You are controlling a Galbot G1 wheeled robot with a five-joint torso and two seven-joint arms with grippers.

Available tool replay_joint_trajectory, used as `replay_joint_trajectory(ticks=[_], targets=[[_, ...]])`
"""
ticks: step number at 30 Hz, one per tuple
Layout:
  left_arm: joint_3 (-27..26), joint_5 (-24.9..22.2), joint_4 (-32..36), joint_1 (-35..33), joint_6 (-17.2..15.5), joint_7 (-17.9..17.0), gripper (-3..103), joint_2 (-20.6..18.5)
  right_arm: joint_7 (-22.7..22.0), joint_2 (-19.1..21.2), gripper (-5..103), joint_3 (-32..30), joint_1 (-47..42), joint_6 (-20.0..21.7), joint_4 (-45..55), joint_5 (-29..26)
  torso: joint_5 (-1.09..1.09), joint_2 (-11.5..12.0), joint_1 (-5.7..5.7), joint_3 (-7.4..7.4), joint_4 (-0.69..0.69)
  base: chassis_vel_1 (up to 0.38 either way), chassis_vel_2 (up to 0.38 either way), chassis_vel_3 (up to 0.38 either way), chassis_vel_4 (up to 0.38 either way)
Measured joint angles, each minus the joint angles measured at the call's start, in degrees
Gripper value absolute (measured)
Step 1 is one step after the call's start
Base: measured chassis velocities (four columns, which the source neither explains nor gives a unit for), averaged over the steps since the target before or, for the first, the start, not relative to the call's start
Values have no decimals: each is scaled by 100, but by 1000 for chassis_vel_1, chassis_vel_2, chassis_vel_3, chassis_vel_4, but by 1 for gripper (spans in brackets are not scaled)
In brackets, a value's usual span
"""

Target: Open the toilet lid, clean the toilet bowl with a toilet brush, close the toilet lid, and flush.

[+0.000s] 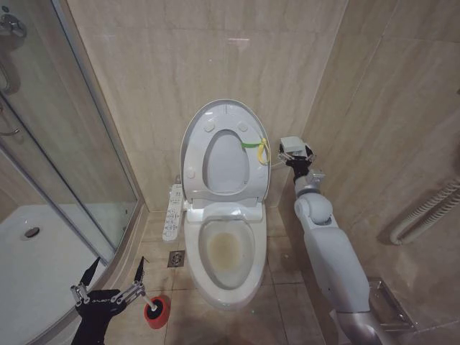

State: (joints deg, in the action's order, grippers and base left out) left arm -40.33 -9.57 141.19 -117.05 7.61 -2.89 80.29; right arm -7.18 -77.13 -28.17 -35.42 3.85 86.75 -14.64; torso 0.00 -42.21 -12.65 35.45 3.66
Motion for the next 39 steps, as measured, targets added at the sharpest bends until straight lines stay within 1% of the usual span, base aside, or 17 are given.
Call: replay_joint_trajectory(ticks=[3, 7, 13, 18, 32, 39], targets=[[0, 0, 0, 0, 0, 0, 100, 0, 6, -29, 100, -2, 141, -37, -204, 91, 1, 0, 0, 0, 0, 0, 0, 0, 0], [0, 0, 0, 0, 0, 0, 100, 0, 131, -75, 100, -37, 303, -56, -425, 106, 1, 0, 0, 0, 0, 0, 0, 0, 0], [0, 0, 0, 0, 0, 0, 100, 0, 179, -103, 100, -60, 503, -68, -632, 116, 1, 0, 0, 0, 0, 0, 0, 0, 0], [0, 0, 0, 0, 0, 0, 100, 0, 224, -170, 100, -62, 622, -175, -807, 155, 0, 0, 0, 0, 0, 0, 0, 0, 0], [0, 0, 0, 0, 0, 0, 100, 0, 228, -247, 100, -57, 680, -285, -893, 226, 0, 0, 0, 0, 0, -19, 17, 12, -19], [0, 0, 0, 0, 0, 0, 100, 0, 211, -359, 100, -3, 677, -348, -927, 286, 0, 0, 0, 0, -1, -20, 15, 22, -22]])
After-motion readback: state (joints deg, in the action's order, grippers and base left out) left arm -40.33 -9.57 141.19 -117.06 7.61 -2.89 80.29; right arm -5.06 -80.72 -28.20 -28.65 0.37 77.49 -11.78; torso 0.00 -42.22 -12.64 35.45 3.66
